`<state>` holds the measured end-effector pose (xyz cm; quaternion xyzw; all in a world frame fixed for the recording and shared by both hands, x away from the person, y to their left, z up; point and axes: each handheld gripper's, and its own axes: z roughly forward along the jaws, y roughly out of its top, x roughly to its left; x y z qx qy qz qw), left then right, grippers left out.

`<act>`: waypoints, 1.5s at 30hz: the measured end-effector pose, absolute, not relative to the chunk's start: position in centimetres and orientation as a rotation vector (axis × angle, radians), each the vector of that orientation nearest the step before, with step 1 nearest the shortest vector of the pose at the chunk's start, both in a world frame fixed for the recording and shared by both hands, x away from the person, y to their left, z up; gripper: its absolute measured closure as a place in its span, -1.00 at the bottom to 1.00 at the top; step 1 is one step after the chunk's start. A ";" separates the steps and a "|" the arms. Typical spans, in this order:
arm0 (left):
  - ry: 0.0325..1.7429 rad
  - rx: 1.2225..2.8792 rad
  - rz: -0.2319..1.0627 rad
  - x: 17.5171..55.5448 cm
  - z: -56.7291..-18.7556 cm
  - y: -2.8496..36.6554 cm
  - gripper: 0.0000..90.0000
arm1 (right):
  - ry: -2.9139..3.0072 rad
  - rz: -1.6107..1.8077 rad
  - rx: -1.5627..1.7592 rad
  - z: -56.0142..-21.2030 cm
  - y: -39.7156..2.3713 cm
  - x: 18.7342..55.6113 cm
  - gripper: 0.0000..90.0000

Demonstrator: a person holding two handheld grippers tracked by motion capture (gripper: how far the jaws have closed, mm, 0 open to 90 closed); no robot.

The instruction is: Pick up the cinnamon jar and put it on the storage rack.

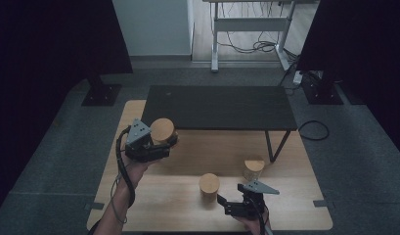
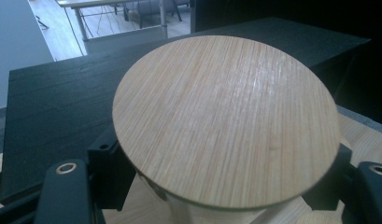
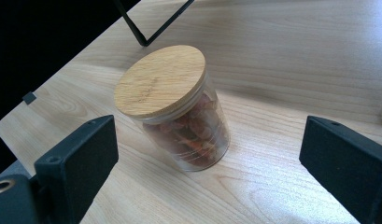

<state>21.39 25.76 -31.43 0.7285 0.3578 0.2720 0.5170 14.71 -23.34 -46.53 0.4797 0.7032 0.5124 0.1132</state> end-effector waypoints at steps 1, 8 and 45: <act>0.859 1.748 0.652 21.4 -31.4 25.8 -0.43 | 2.064 1.497 1.403 -46.5 -23.3 14.7 -0.91; 0.865 1.734 0.644 21.8 -31.1 25.9 -0.43 | 2.082 1.494 1.396 -46.6 -23.1 14.8 -0.91; 0.876 1.653 0.648 24.3 -30.2 27.6 -0.43 | 2.116 1.452 1.364 -46.7 -22.2 14.8 -0.91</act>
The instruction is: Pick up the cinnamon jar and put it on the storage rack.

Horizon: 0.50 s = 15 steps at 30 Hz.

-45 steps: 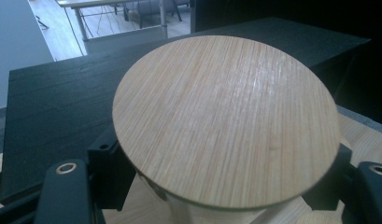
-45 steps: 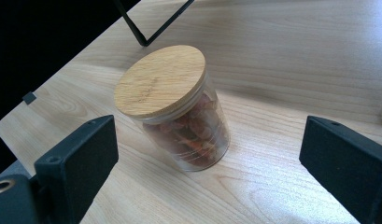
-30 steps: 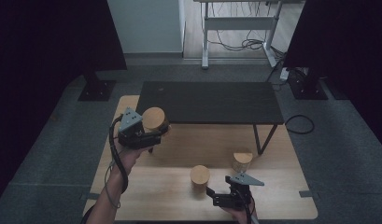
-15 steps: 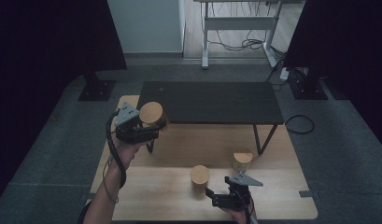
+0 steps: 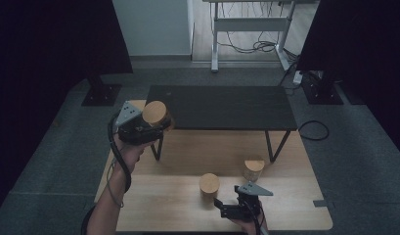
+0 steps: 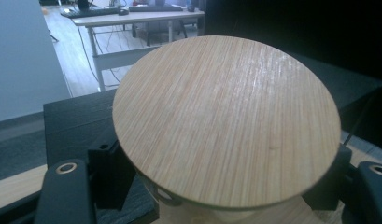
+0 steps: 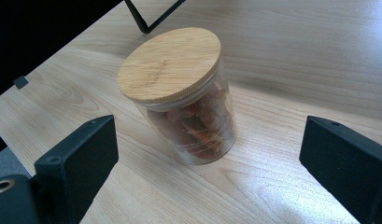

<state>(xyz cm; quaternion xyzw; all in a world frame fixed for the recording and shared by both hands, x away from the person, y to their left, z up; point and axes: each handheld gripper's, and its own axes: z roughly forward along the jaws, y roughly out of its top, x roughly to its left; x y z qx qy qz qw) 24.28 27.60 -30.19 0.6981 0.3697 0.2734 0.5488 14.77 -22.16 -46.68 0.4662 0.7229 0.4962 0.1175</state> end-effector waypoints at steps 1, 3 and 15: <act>0.883 1.642 0.634 24.6 -30.3 27.7 -0.43 | 2.115 1.449 1.365 -46.7 -22.1 14.8 -0.91; 0.891 1.644 0.640 24.9 -30.2 27.6 -0.43 | 2.117 1.443 1.356 -46.6 -22.0 14.7 -0.91; 0.908 1.637 0.654 26.0 -30.1 26.6 -0.43 | 2.121 1.427 1.343 -46.6 -21.9 14.7 -0.92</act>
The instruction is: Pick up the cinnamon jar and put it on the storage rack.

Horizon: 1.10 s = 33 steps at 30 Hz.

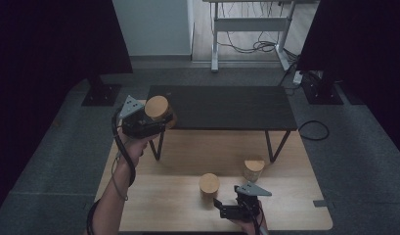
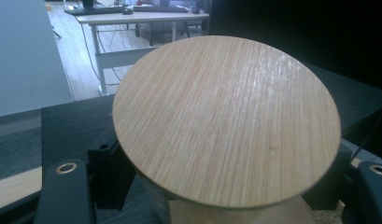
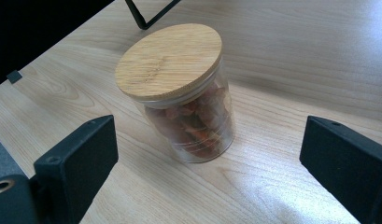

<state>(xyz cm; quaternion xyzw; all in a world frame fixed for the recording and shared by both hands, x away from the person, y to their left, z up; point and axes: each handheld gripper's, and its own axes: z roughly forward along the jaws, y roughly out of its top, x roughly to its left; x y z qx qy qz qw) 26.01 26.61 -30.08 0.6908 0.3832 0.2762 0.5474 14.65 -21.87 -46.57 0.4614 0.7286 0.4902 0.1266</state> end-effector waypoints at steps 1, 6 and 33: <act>0.908 1.637 0.654 26.0 -30.1 26.6 -0.43 | 2.121 1.427 1.343 -46.6 -21.9 14.7 -0.92; 0.912 1.641 0.670 26.8 -30.0 25.9 -0.43 | 2.128 1.410 1.336 -46.6 -21.6 14.7 -0.92; 0.923 1.654 0.731 29.3 -30.4 22.8 -0.43 | 2.127 1.391 1.323 -46.5 -21.6 14.6 -0.92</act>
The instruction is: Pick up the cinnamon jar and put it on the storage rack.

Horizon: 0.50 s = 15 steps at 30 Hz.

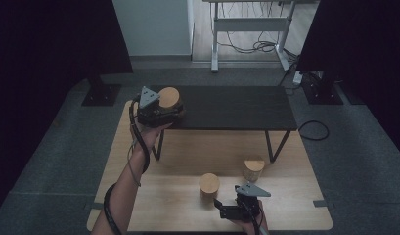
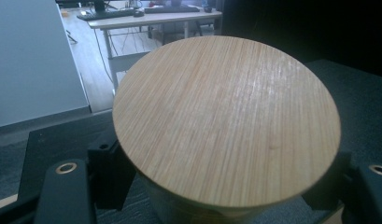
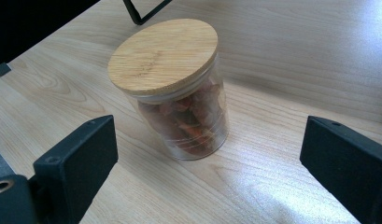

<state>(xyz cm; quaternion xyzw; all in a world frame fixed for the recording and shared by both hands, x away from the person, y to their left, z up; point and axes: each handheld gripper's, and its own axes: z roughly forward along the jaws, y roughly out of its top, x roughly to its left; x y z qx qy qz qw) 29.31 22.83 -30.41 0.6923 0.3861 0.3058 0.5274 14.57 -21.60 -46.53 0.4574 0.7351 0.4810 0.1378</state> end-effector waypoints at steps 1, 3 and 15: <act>0.924 1.659 0.733 29.3 -30.3 22.7 -0.43 | 2.127 1.390 1.321 -46.5 -21.6 14.5 -0.92; 0.930 1.666 0.734 29.4 -30.3 22.5 -0.43 | 2.127 1.390 1.321 -46.5 -21.6 14.6 -0.92; 0.976 1.688 0.739 30.1 -30.8 21.5 -0.43 | 2.131 1.381 1.316 -46.6 -21.4 14.5 -0.92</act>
